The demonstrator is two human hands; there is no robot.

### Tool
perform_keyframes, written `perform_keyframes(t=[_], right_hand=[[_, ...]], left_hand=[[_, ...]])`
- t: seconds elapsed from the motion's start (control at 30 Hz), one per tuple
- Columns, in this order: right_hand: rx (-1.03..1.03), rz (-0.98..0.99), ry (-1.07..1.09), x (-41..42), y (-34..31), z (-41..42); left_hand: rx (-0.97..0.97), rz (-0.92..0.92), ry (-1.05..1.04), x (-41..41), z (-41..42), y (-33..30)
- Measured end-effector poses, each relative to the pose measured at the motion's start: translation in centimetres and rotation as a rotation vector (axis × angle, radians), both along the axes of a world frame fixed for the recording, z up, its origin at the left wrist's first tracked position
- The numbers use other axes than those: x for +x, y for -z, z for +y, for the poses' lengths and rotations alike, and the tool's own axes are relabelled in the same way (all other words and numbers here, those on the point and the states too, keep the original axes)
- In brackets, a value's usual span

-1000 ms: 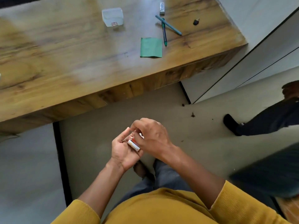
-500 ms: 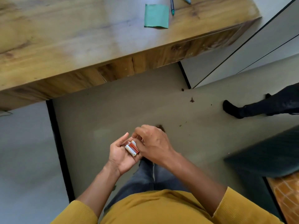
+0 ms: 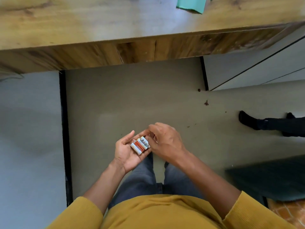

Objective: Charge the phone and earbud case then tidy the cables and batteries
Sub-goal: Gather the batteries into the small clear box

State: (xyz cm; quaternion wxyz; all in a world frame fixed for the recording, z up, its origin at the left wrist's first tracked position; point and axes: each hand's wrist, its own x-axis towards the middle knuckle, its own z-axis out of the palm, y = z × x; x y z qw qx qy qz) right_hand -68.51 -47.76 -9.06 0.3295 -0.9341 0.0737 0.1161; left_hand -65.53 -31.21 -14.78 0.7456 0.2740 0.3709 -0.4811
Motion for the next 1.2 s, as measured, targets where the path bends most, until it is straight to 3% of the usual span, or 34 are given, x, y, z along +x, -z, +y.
perform_keyframes(t=[0.63,1.2], right_hand=[[-0.034,0.075,-0.385,-5.3,2.9,-6.5],[-0.051,0.047,-0.424,-8.5,3.0,-7.4]], left_hand=[[-0.038,0.005,-0.432,-13.0,-6.4,2.0],[-0.089,-0.049,-0.572,-15.7,-7.3,1.9]])
